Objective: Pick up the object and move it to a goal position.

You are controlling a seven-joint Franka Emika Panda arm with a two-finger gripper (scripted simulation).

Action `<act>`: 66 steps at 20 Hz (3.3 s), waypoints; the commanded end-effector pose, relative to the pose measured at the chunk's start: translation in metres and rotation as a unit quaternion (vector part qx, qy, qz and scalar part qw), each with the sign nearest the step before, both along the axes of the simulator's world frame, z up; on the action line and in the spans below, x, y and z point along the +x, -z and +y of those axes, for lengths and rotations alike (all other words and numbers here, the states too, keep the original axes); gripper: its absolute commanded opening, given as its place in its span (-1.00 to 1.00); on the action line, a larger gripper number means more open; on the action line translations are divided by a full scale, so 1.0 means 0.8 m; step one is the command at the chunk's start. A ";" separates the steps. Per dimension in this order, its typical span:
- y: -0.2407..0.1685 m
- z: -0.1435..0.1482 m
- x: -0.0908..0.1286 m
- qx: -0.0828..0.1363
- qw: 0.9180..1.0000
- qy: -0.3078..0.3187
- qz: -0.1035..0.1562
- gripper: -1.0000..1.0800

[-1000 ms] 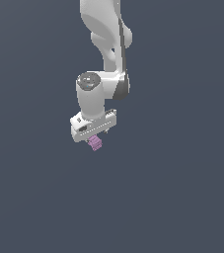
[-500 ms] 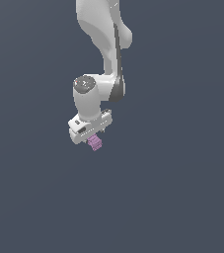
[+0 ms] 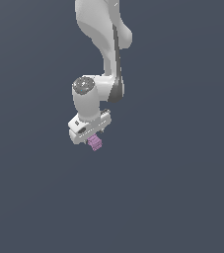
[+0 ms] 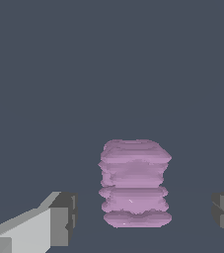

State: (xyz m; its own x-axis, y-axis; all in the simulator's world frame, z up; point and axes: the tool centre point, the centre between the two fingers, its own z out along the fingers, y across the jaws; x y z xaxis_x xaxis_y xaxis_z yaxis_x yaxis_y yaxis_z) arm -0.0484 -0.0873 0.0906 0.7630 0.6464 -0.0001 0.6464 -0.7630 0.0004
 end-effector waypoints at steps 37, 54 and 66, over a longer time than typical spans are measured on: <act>0.014 0.019 0.008 0.000 1.000 -0.002 0.000 -1.00; -0.185 0.100 0.049 0.000 1.000 -0.002 0.000 -1.00; -0.253 0.127 0.067 0.000 1.000 -0.002 0.000 -1.00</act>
